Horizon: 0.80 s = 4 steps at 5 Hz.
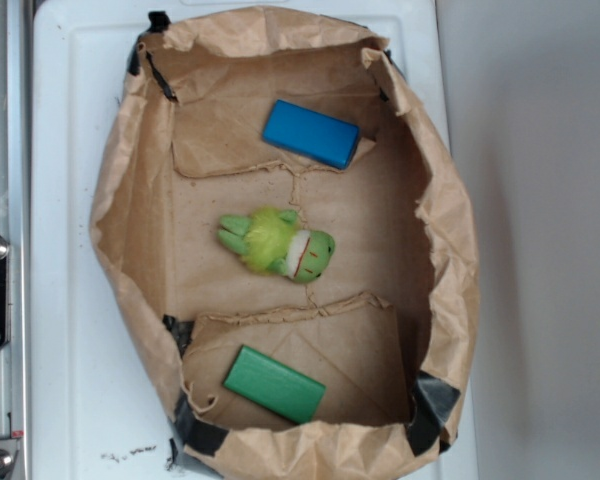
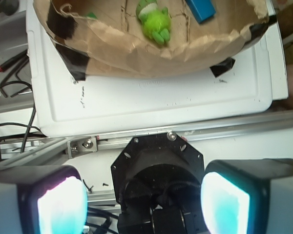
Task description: Grab the blue block.
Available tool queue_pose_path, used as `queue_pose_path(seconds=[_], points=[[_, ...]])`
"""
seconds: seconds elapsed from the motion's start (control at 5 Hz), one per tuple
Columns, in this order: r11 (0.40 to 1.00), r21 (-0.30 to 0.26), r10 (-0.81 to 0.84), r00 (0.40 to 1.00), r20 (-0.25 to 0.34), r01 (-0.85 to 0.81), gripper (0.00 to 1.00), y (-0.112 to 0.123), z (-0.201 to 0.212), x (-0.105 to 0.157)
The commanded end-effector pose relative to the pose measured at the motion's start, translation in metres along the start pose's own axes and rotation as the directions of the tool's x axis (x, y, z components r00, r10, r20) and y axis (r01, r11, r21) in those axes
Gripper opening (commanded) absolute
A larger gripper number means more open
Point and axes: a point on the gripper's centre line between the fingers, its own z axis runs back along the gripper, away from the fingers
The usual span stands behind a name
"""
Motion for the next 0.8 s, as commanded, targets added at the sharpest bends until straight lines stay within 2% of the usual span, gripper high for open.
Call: queue_pose_path(seconds=[0.0,0.2,0.4,0.6], points=[[0.991,-0.04,-0.122,0.981,0.153,0.13,1.0,-0.01,-0.019,0.079],[0.985,0.001,-0.167,0.966,0.197,0.17,1.0,0.001,-0.03,0.104],[0.977,0.113,-0.203,0.947,0.25,0.179,1.0,0.018,-0.039,0.134],[0.977,0.113,-0.203,0.947,0.25,0.179,1.0,0.018,-0.039,0.134]])
